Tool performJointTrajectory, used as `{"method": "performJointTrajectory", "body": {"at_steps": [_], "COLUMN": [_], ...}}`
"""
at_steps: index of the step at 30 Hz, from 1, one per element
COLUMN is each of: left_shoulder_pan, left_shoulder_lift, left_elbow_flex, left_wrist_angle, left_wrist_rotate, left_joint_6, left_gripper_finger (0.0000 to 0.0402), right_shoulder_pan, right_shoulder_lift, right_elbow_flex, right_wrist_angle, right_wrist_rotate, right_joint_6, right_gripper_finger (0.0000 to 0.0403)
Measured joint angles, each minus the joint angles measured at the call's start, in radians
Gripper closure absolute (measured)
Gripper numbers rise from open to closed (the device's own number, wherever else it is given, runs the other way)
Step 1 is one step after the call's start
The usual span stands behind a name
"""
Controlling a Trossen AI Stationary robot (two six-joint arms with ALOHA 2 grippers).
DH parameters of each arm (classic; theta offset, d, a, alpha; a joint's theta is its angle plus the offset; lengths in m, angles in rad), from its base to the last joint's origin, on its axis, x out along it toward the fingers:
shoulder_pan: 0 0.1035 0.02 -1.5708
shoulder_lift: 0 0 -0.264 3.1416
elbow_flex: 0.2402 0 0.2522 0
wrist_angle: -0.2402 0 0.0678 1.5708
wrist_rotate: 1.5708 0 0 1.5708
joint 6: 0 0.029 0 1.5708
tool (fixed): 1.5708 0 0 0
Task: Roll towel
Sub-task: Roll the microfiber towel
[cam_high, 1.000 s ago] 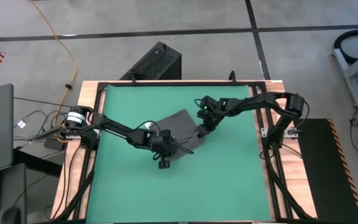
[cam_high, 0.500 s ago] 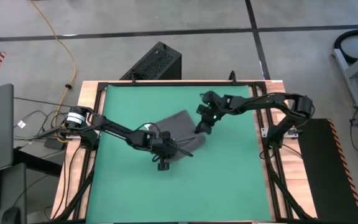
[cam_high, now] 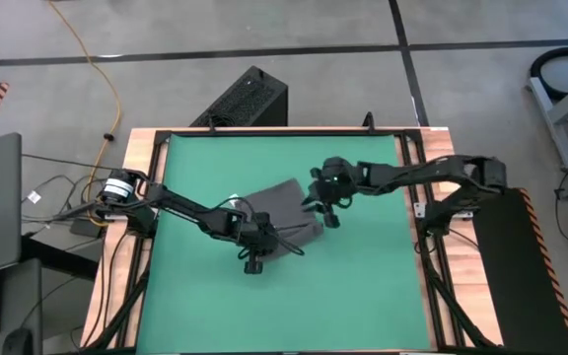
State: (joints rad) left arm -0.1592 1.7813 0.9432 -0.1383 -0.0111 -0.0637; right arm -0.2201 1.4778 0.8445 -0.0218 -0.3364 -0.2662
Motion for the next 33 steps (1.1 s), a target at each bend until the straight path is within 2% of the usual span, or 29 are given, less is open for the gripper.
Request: {"method": "performJointTrajectory", "body": {"at_steps": [6, 8, 12, 17, 21, 33], "left_shoulder_pan": [-0.024, -0.027, -0.031, -0.03, -0.031, -0.03], "left_shoulder_lift": [0.0, 0.0, -0.001, -0.01, -0.016, -0.021], "left_elbow_flex": [0.0, 0.0, 0.0, 0.0, 0.0, 0.0], "left_wrist_angle": [-0.035, -0.042, -0.057, -0.086, -0.119, -0.167], "left_wrist_rotate": [-0.001, -0.001, -0.001, -0.001, -0.006, -0.062], "left_joint_6": [0.015, 0.015, 0.01, 0.025, 0.026, 0.101], "left_gripper_finger": [0.0402, 0.0401, 0.0401, 0.0401, 0.0401, 0.0401], "right_shoulder_pan": [-0.03, -0.041, -0.046, -0.067, -0.087, -0.108], "right_shoulder_lift": [0.127, 0.173, 0.266, 0.334, 0.341, 0.341], "right_elbow_flex": [0.001, 0.02, 0.072, 0.152, 0.184, 0.185], "right_wrist_angle": [0.133, 0.151, 0.149, 0.105, 0.044, -0.202], "right_wrist_rotate": [0.009, 0.007, 0.035, 0.098, 0.181, 0.219], "right_joint_6": [0.068, 0.059, 0.056, 0.057, 0.06, 0.165], "right_gripper_finger": [0.0377, 0.0391, 0.0384, 0.0396, 0.0397, 0.04]}}
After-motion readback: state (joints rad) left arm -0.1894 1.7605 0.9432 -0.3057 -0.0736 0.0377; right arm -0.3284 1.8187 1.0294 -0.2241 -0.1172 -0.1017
